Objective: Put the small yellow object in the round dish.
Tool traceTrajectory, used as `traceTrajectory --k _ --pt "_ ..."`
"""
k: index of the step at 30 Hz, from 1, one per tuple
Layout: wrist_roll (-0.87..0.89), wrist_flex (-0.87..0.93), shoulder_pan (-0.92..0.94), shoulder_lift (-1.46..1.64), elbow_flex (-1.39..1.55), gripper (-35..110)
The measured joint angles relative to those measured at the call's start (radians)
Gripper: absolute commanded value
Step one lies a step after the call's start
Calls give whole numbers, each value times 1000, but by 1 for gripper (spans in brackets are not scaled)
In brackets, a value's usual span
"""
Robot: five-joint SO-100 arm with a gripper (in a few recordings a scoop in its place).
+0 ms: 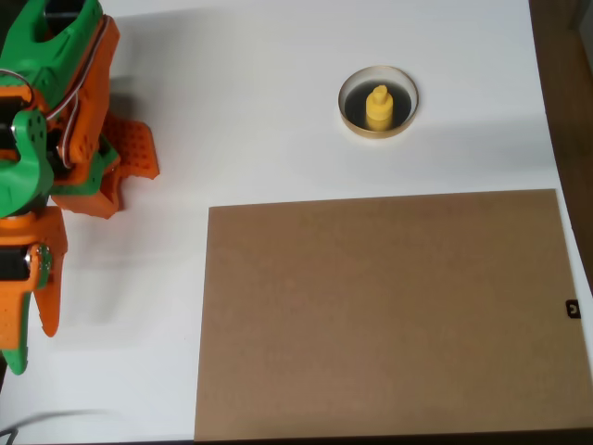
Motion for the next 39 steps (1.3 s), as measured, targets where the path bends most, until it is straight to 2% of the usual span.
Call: traceTrajectory --k 3,5,7,9,11,14,16,21,26,32,39 --pt "-12 -2 2 0 0 15" --pt "-29 -11 2 0 2 6" --pt "-100 -40 -9 0 25 6" --pt "-262 -58 -15 0 54 9" --pt "-502 -31 -35 0 72 3" --pt "-612 5 -63 0 74 0" --pt "-545 3 -67 0 74 0" --pt "-178 -74 -11 0 74 0" --pt "9 -83 57 0 74 0" --pt "87 -35 34 0 71 0" --pt "101 -32 3 0 71 0"
